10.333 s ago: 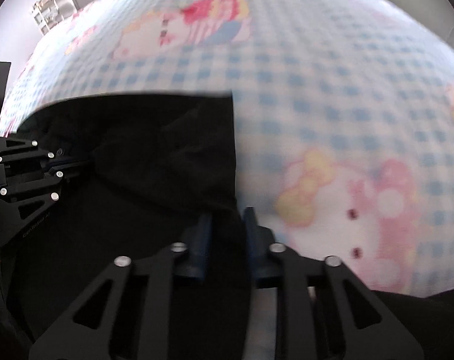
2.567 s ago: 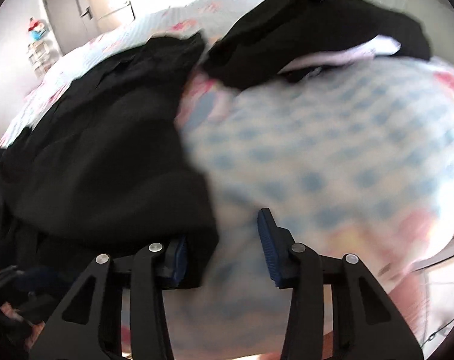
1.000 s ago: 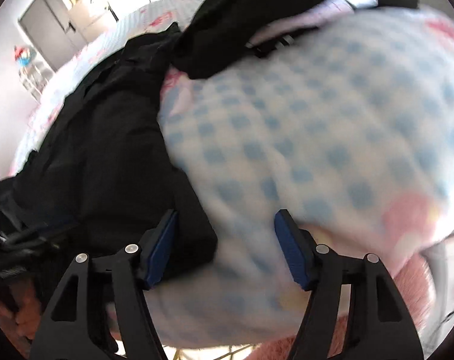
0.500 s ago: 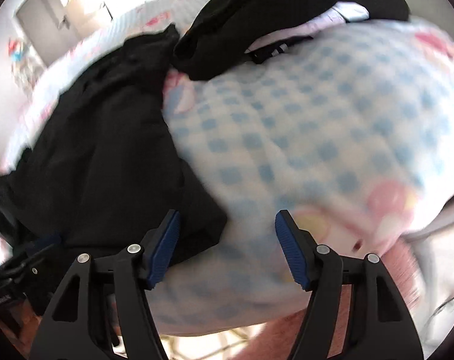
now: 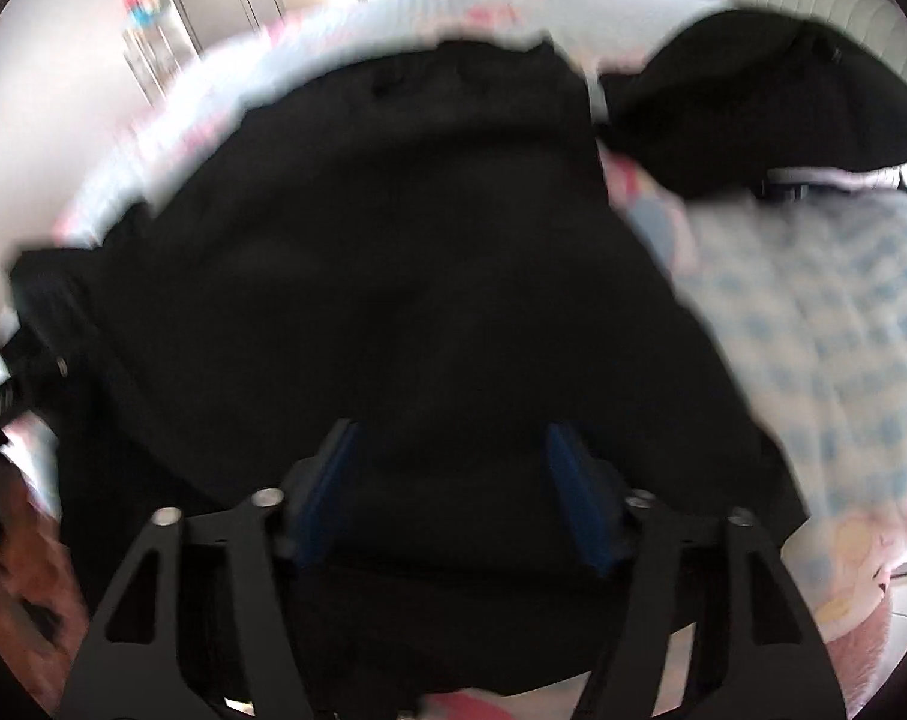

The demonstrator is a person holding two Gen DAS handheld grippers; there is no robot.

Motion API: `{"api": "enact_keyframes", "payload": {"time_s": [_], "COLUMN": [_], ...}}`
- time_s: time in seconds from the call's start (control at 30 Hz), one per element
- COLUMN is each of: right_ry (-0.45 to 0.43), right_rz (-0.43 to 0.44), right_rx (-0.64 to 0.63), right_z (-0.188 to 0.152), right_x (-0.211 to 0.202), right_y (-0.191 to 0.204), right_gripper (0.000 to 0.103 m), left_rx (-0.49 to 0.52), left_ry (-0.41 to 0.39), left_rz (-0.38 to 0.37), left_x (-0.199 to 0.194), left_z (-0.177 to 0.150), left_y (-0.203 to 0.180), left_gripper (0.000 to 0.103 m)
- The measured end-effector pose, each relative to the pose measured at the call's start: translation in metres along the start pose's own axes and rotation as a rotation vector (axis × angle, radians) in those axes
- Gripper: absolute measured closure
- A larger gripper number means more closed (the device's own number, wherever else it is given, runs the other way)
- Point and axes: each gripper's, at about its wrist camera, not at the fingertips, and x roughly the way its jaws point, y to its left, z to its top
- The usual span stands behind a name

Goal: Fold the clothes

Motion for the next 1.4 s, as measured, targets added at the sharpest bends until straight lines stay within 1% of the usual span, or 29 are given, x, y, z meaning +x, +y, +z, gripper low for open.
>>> {"api": "enact_keyframes", "payload": {"time_s": [0.07, 0.13, 0.2, 0.23, 0.27, 0.33, 0.4, 0.43, 0.47, 0.5, 0.53, 0.57, 0.6, 0.63, 0.7, 0.73, 0.77, 0.83, 0.87, 0.93, 0.97, 1.0, 1.03, 1.1, 1.13, 1.2, 1.27, 1.33, 1.4], "right_ry": [-0.008, -0.015, -0.024, -0.031, -0.039, -0.053, -0.051, -0.043, -0.033, -0.029, -0.025, -0.022, -0.018, -0.018, -0.02, -0.026, -0.033, -0.061, -0.079, -0.092, -0.098, -0.101, -0.102, -0.081, -0.057, -0.048, -0.059, -0.07, -0.059], "right_rz": [-0.033, -0.053, -0.063, -0.048, -0.033, -0.017, 0.0, 0.006, 0.017, 0.026, 0.029, 0.031, 0.033, 0.025, 0.009, -0.014, -0.037, -0.119, -0.131, -0.095, -0.077, -0.057, -0.041, -0.004, 0.016, 0.052, 0.081, 0.109, 0.181], "right_rx": [0.013, 0.052, 0.085, 0.094, 0.103, 0.11, 0.091, 0.081, 0.079, 0.084, 0.096, 0.109, 0.121, 0.135, 0.174, 0.183, 0.191, 0.167, 0.161, 0.177, 0.186, 0.193, 0.197, 0.208, 0.216, 0.202, 0.171, 0.141, 0.142], "right_z": [-0.008, -0.012, -0.012, -0.011, -0.01, -0.01, -0.012, -0.013, -0.014, -0.02, -0.022, -0.025, -0.027, -0.029, -0.037, -0.037, -0.036, -0.037, -0.037, -0.037, -0.037, -0.037, -0.037, -0.037, -0.037, -0.031, -0.026, -0.022, -0.012], "right_x": [-0.003, -0.014, -0.021, -0.029, -0.036, -0.043, -0.046, -0.046, -0.045, -0.049, -0.049, -0.049, -0.05, -0.05, -0.057, -0.059, -0.062, -0.072, -0.077, -0.081, -0.083, -0.082, -0.079, -0.068, -0.062, -0.056, -0.058, -0.06, -0.054], "right_y": [-0.012, -0.027, -0.039, -0.041, -0.043, -0.042, -0.034, -0.029, -0.028, -0.025, -0.028, -0.03, -0.033, -0.038, -0.05, -0.056, -0.061, -0.065, -0.067, -0.07, -0.072, -0.072, -0.072, -0.072, -0.071, -0.065, -0.059, -0.053, -0.043], "right_gripper": [0.044, 0.041, 0.035, 0.035, 0.034, 0.031, 0.03, 0.03, 0.03, 0.03, 0.03, 0.03, 0.03, 0.03, 0.03, 0.03, 0.03, 0.03, 0.03, 0.03, 0.03, 0.028, 0.025, 0.025, 0.025, 0.025, 0.025, 0.023, 0.023], "left_rx": [-0.102, -0.159, -0.201, -0.227, -0.253, -0.296, -0.35, -0.383, -0.417, -0.448, -0.475, -0.489, -0.496, -0.462, -0.385, -0.302, -0.218, -0.018, 0.089, 0.301, 0.4, 0.492, 0.538, 0.586, 0.576, 0.554, 0.515, 0.467, 0.431], "left_ry": [0.006, -0.026, -0.056, -0.063, -0.068, -0.063, -0.046, -0.025, 0.002, 0.032, 0.06, 0.067, 0.068, 0.048, 0.006, -0.035, -0.075, -0.154, -0.177, -0.215, -0.195, -0.131, -0.068, 0.049, 0.064, 0.09, 0.065, 0.047, 0.027], "left_rz": [-0.096, -0.22, -0.331, -0.392, -0.446, -0.478, -0.501, -0.504, -0.489, -0.445, -0.375, -0.35, -0.321, -0.275, -0.18, -0.115, -0.055, 0.025, 0.028, 0.025, -0.022, -0.095, -0.153, -0.22, -0.232, -0.258, -0.316, -0.339, -0.343], "left_x": [-0.003, -0.014, -0.02, -0.019, -0.017, -0.004, 0.009, 0.018, 0.029, 0.035, 0.041, 0.043, 0.044, 0.039, 0.029, 0.017, 0.006, -0.018, -0.025, -0.04, -0.043, -0.038, -0.029, -0.009, -0.007, -0.004, -0.022, -0.029, -0.032], "left_z": [-0.007, -0.009, -0.004, 0.0, 0.004, 0.01, 0.015, 0.009, 0.013, 0.013, 0.013, 0.013, 0.014, 0.017, 0.024, 0.029, 0.033, 0.035, 0.031, 0.02, 0.007, -0.01, -0.022, -0.055, -0.063, -0.079, -0.092, -0.087, -0.084], "left_y": [0.029, 0.047, 0.058, 0.06, 0.061, 0.056, 0.054, 0.048, 0.045, 0.047, 0.051, 0.054, 0.056, 0.051, 0.038, 0.022, 0.005, -0.044, -0.072, -0.128, -0.155, -0.182, -0.199, -0.217, -0.216, -0.212, -0.191, -0.178, -0.164], "left_gripper": [0.044, 0.044, 0.039, 0.034, 0.033, 0.034, 0.038, 0.053, 0.059, 0.059, 0.063, 0.069, 0.069, 0.069, 0.074, 0.083, 0.086, 0.087, 0.087, 0.087, 0.087, 0.085, 0.08, 0.079, 0.079, 0.072, 0.05, 0.047, 0.047]}}
